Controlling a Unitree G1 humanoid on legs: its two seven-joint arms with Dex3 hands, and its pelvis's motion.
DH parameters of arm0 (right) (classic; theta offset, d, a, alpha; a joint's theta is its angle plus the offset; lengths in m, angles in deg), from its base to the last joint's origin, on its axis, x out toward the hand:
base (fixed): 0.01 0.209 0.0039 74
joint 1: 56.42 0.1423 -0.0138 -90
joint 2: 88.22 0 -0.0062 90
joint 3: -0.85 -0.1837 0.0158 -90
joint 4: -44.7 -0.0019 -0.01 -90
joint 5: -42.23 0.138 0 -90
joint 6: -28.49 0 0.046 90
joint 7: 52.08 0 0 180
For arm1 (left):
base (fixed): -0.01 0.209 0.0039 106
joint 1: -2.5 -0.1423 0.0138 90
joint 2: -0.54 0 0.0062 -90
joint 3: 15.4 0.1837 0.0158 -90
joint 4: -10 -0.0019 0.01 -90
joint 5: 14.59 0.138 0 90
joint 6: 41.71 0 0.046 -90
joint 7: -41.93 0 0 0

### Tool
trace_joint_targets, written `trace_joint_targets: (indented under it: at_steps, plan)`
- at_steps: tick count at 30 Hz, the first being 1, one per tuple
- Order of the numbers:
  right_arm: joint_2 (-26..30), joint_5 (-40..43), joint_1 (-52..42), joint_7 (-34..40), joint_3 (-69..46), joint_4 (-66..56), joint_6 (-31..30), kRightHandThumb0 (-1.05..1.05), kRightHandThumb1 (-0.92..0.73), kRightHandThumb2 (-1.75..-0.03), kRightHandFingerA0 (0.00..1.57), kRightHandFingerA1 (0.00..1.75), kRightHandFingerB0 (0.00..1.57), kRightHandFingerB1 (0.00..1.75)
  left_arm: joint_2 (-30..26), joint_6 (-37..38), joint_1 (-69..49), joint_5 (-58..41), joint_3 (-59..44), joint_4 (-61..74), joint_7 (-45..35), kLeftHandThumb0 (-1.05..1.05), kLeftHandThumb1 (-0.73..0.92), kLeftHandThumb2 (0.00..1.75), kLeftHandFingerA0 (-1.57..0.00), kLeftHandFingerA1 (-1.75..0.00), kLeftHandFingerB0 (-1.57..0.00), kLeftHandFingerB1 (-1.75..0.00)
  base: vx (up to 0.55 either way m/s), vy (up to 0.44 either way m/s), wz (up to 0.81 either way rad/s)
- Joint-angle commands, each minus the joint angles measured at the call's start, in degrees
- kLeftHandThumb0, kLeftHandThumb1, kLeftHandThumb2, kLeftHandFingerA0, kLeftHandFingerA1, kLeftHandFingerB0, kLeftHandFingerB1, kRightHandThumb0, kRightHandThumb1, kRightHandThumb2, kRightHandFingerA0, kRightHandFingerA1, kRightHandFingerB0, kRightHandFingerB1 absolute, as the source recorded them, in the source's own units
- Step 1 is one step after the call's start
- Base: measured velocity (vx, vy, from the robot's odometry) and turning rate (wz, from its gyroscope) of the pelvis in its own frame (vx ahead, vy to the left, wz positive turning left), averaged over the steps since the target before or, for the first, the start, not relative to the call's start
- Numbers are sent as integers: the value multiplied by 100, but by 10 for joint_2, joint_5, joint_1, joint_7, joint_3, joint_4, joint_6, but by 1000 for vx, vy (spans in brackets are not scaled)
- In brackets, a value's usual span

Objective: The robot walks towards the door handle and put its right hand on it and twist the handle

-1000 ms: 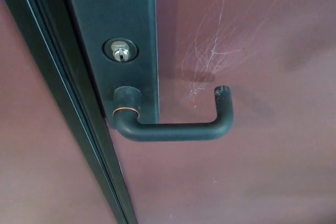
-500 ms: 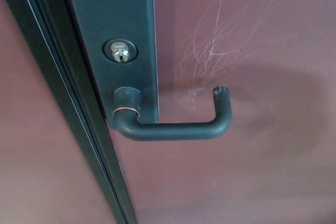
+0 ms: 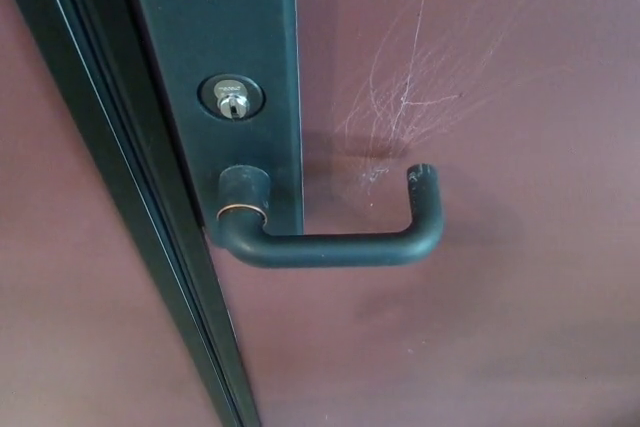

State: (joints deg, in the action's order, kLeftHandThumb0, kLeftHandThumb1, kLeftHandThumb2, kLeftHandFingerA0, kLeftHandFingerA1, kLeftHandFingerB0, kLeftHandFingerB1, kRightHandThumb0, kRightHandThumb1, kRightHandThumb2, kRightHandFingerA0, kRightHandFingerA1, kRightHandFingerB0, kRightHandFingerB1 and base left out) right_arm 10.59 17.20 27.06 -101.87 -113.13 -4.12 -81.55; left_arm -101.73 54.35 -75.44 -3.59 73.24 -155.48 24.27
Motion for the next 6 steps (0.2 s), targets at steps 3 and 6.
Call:
trace_joint_targets:
  at_steps: [3, 6]
  plan:
    - [-5, -70, 16, 322, 130, 202, 156, -35, -52, -56, 56, 39, 23, 29, -3, -2, -5, -15, -11, -4, -16, -47, 37, 68, -56, -54, -38, -45, 0, 0, 0]
    - [-2, -61, 18, 324, 137, 207, 163, -37, -52, -56, 50, 38, 22, 29, -3, -2, -5, -16, -12, -4, -15, -47, 37, 68, -55, -54, -39, -46, 0, 0, 0]
